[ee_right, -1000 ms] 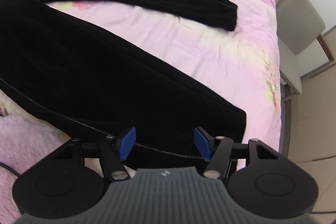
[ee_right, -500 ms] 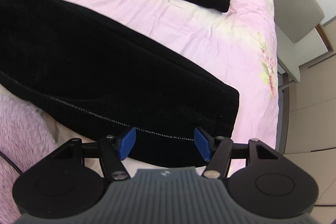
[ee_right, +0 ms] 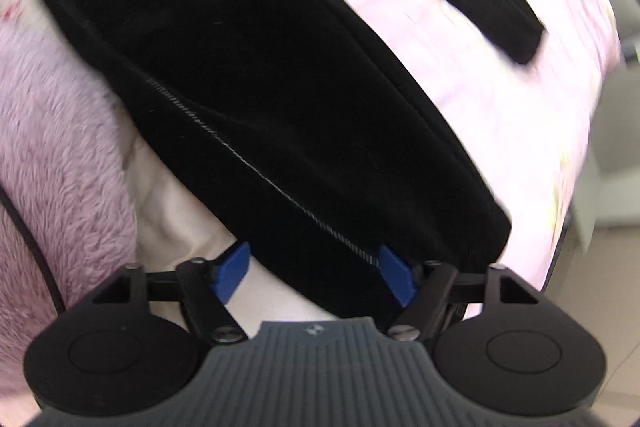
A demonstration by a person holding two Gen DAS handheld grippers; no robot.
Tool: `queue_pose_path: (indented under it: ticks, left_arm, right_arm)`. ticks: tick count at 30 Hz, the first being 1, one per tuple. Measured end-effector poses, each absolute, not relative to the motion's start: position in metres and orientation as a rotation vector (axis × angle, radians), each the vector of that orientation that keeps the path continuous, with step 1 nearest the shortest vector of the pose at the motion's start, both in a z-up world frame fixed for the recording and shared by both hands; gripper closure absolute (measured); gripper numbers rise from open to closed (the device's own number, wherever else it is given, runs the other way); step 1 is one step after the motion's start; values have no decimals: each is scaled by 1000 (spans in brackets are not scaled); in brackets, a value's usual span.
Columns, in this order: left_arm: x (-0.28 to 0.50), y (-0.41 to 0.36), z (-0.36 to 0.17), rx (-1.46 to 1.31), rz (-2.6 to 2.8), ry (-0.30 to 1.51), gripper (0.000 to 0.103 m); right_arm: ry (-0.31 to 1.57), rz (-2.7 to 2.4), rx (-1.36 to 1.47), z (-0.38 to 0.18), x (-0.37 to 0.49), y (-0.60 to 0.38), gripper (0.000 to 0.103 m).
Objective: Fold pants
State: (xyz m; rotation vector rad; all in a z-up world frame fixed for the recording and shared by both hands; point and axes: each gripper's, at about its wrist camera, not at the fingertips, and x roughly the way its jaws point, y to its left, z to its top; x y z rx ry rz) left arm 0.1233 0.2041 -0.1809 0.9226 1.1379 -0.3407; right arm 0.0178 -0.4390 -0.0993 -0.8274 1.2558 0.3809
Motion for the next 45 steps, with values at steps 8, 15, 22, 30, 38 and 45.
queue_pose_path:
  ticks: [8,15,22,30,38,45]
  left_arm:
    - [130,208,-159,720,-214,1124,83]
    - [116,195,-151,708,-159,1124,85]
    - [101,198,-125,604,-85,1035,87]
    - [108,212,-72,414,25,857,89]
    - [169,216,-32,323,99,778,91]
    - [243,216,-28,322,176,811,91]
  right_arm:
    - [1253,526,-974,-120,23,-418,50]
    - [1273,569,-924,-104,4,-421,95]
    - [1108,443,-924,-80,-18,-416,102]
    - [890,224,-812,-22,6,-426,102]
    - [786,53,-800,11,89,-408,103]
    - [760,-23,-831,10,186,-409,103]
